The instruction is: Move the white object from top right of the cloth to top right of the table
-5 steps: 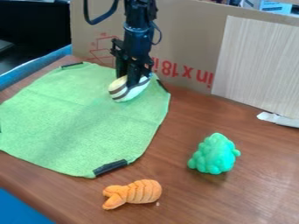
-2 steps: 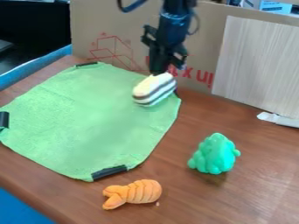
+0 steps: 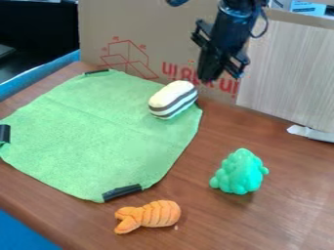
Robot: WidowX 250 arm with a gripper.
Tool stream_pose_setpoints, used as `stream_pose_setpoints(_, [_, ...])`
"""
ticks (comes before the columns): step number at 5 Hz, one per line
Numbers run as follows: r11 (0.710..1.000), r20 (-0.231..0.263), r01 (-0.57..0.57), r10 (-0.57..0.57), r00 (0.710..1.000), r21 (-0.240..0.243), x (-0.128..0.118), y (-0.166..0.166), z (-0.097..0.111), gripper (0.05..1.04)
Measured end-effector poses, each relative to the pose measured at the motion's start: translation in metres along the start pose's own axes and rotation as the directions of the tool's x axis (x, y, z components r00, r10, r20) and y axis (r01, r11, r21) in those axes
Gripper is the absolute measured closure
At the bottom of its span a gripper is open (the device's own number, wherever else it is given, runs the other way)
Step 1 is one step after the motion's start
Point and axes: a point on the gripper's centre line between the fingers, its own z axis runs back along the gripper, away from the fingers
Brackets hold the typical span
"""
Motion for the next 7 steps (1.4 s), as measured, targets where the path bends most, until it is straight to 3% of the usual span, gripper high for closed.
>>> stream_pose_setpoints(1, [0.988, 0.017, 0.055, -0.053, 0.998, -0.142, -0.008, 0.007, -0.007, 0.890])
stream_pose_setpoints(2, [0.952, 0.071, 0.033, -0.012, 0.997, -0.306, -0.029, 0.052, -0.010, 0.657])
stream_pose_setpoints(3, [0.937, 0.121, 0.021, 0.023, 0.992, -0.348, -0.040, 0.078, -0.016, 0.357])
stream_pose_setpoints(4, [0.940, 0.145, 0.028, 0.023, 0.989, -0.340, -0.038, 0.078, -0.022, 0.105])
stream_pose_setpoints(6, [0.957, 0.158, 0.015, 0.033, 0.987, -0.291, -0.020, 0.062, -0.028, 0.083])
stream_pose_setpoints(7, [0.958, 0.114, 0.004, 0.030, 0.993, -0.286, -0.016, 0.054, -0.047, 0.083])
